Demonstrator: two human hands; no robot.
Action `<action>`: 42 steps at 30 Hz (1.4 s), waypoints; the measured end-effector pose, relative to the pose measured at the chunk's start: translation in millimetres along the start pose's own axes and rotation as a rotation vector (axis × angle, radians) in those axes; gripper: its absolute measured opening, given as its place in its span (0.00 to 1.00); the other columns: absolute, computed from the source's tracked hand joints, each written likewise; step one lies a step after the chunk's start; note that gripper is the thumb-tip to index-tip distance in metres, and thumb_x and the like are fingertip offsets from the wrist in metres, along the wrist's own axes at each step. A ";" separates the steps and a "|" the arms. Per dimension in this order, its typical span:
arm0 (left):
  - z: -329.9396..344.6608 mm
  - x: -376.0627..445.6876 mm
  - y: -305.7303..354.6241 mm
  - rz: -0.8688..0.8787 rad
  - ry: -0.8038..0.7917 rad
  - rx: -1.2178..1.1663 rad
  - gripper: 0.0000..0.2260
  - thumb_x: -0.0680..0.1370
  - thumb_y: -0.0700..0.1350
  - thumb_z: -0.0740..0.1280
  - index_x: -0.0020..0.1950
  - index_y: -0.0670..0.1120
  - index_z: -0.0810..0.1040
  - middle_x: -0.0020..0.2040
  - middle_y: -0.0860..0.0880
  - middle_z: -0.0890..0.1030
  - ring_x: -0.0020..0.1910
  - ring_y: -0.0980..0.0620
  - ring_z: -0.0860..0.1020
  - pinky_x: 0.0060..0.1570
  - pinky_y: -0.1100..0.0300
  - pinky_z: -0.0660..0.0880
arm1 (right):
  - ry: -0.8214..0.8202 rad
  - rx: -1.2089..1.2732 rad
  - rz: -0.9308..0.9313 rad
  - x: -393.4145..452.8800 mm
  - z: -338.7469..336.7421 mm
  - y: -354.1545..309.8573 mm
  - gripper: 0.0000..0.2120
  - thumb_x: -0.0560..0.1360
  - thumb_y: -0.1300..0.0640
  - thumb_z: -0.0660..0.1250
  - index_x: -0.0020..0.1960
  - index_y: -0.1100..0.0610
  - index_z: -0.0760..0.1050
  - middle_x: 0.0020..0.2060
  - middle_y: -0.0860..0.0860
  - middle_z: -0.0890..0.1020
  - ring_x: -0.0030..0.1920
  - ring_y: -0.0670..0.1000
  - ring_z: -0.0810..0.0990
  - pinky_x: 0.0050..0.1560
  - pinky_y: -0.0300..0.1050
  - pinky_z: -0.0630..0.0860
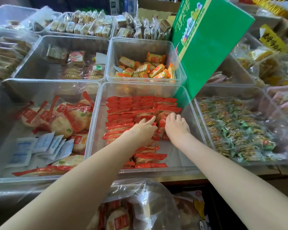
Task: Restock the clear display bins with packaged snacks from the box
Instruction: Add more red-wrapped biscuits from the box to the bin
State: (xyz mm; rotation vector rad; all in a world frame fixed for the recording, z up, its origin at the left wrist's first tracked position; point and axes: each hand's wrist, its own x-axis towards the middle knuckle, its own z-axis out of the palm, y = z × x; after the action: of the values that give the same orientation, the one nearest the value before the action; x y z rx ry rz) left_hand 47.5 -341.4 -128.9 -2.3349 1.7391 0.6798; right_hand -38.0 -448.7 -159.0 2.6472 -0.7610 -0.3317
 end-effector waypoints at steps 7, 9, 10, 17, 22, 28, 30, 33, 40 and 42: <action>-4.5 -23.1 -4.3 -0.001 0.188 -0.121 0.25 0.77 0.43 0.64 0.73 0.45 0.62 0.76 0.45 0.55 0.73 0.40 0.57 0.68 0.45 0.63 | -0.011 0.002 -0.114 -11.2 -27.2 19.2 0.29 0.78 0.58 0.62 0.73 0.66 0.52 0.68 0.62 0.64 0.68 0.62 0.65 0.71 0.54 0.60; -6.8 -49.5 -10.8 0.065 0.450 -0.301 0.21 0.74 0.39 0.63 0.68 0.41 0.70 0.70 0.41 0.66 0.66 0.39 0.68 0.64 0.48 0.67 | 0.007 0.089 -0.123 -27.8 -54.2 22.9 0.27 0.76 0.58 0.64 0.70 0.64 0.58 0.68 0.62 0.64 0.67 0.61 0.64 0.69 0.54 0.63; -7.3 -66.3 -13.9 0.091 0.610 -0.364 0.18 0.72 0.36 0.62 0.63 0.39 0.75 0.64 0.40 0.72 0.60 0.39 0.73 0.61 0.51 0.70 | 0.007 0.174 -0.134 -37.8 -71.5 20.2 0.23 0.76 0.59 0.64 0.68 0.63 0.62 0.67 0.61 0.64 0.67 0.60 0.64 0.67 0.54 0.65; 52.9 -231.8 -36.3 0.190 1.004 -0.338 0.08 0.71 0.37 0.59 0.38 0.40 0.78 0.38 0.45 0.77 0.38 0.50 0.73 0.38 0.60 0.70 | 0.187 0.827 -0.434 -150.7 -155.9 -74.7 0.07 0.74 0.59 0.62 0.47 0.60 0.77 0.43 0.54 0.80 0.43 0.56 0.79 0.44 0.52 0.75; 166.4 -271.0 -80.0 -0.100 0.311 -0.217 0.14 0.76 0.47 0.56 0.56 0.45 0.77 0.51 0.45 0.79 0.51 0.46 0.78 0.47 0.55 0.76 | -0.492 0.711 -0.560 -190.0 -115.6 -197.7 0.08 0.77 0.61 0.57 0.42 0.62 0.72 0.44 0.59 0.79 0.51 0.61 0.79 0.42 0.47 0.74; 244.1 -265.5 -84.6 -0.162 -0.342 -0.125 0.17 0.81 0.45 0.56 0.69 0.42 0.67 0.66 0.43 0.72 0.60 0.45 0.74 0.56 0.58 0.70 | -0.736 0.368 -0.268 -184.0 -6.1 -243.2 0.25 0.79 0.54 0.59 0.73 0.60 0.59 0.70 0.60 0.66 0.69 0.60 0.67 0.64 0.51 0.69; 262.3 -261.3 -67.6 -0.113 -0.375 -0.188 0.17 0.82 0.44 0.56 0.69 0.40 0.67 0.67 0.43 0.72 0.58 0.45 0.76 0.56 0.59 0.72 | -0.752 0.294 -0.275 -190.5 19.4 -245.9 0.28 0.81 0.55 0.53 0.77 0.57 0.46 0.74 0.60 0.56 0.73 0.62 0.59 0.69 0.55 0.63; 280.5 -263.6 -46.4 -0.125 -0.428 -0.243 0.21 0.81 0.39 0.57 0.74 0.43 0.59 0.72 0.40 0.64 0.66 0.41 0.69 0.62 0.52 0.69 | -0.758 0.249 -0.361 -206.7 30.9 -251.0 0.28 0.81 0.61 0.50 0.77 0.59 0.42 0.75 0.61 0.54 0.73 0.62 0.59 0.70 0.56 0.60; 265.2 -275.1 -68.5 -0.151 -0.541 -0.387 0.25 0.73 0.43 0.70 0.68 0.47 0.67 0.63 0.45 0.75 0.57 0.46 0.75 0.49 0.57 0.73 | -0.718 0.334 -0.469 -189.3 -10.5 -234.4 0.15 0.74 0.61 0.66 0.60 0.62 0.73 0.57 0.57 0.78 0.55 0.56 0.78 0.48 0.42 0.73; 238.6 -277.9 -83.2 -0.171 -0.503 -0.498 0.33 0.71 0.41 0.72 0.72 0.47 0.62 0.67 0.47 0.70 0.64 0.46 0.71 0.58 0.59 0.69 | -0.726 0.475 -0.427 -178.0 -36.2 -219.9 0.10 0.71 0.62 0.68 0.53 0.61 0.76 0.47 0.56 0.80 0.47 0.55 0.80 0.40 0.42 0.73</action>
State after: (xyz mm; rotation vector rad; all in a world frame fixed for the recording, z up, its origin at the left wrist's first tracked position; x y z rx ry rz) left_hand 0.0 17.3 -229.8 -2.2593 1.2331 1.6464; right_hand -71.8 -167.6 -193.7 3.1360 -0.4831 -1.4406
